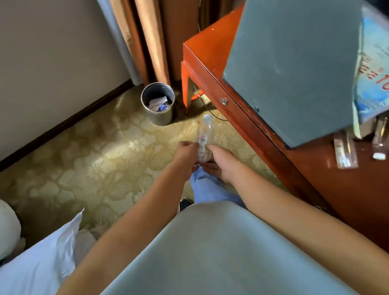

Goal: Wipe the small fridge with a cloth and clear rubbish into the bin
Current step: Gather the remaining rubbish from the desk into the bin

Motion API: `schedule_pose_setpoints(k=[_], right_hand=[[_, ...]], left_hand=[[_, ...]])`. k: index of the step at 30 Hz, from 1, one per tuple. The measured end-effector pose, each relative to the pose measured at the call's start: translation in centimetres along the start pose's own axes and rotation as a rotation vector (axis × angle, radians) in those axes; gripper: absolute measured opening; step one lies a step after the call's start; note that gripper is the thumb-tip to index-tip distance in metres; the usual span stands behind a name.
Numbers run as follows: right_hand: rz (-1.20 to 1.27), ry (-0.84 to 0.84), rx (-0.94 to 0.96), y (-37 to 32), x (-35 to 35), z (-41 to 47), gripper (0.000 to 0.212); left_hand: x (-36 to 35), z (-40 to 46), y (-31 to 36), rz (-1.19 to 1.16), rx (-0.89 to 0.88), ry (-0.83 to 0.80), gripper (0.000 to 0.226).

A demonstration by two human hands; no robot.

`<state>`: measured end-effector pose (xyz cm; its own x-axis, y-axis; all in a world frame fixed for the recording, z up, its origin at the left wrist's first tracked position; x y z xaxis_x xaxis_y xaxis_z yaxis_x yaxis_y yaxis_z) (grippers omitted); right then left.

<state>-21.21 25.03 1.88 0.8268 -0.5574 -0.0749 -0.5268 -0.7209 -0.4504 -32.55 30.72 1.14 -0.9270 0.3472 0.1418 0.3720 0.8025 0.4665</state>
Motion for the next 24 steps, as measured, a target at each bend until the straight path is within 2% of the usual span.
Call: schedule_pose_setpoints(k=[6, 9, 16, 24], right_hand=[[-0.036, -0.054, -0.021, -2.9, -6.0, 3.7, 0.023], [-0.054, -0.057, -0.050, -4.7, -8.5, 6.4, 0.029], [-0.120, -0.042, -0.088, -11.4, -15.1, 12.8, 0.033], [-0.264, -0.037, -0.106, -18.7, -20.5, 18.0, 0.023]], left_hand=[[4.4, 3.7, 2.9, -0.072, 0.023, 0.034, 0.032], [6.3, 6.3, 4.8, -0.090, 0.046, 0.039, 0.035], [10.6, 13.1, 12.7, -0.120, 0.094, 0.059, 0.032], [14.0, 19.8, 18.9, -0.105, 0.131, 0.082, 0.033]])
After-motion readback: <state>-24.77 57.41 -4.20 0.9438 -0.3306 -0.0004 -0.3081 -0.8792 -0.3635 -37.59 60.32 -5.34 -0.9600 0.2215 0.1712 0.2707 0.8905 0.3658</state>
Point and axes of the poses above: each hand's wrist, its own z-axis towards the middle knuckle, its own x-axis out of the back of the hand, y = z × x, the point moved 10 cm from there along z, towards the middle knuckle, and after that the axes turned 9 degrees about z, right-handed, at the moved point
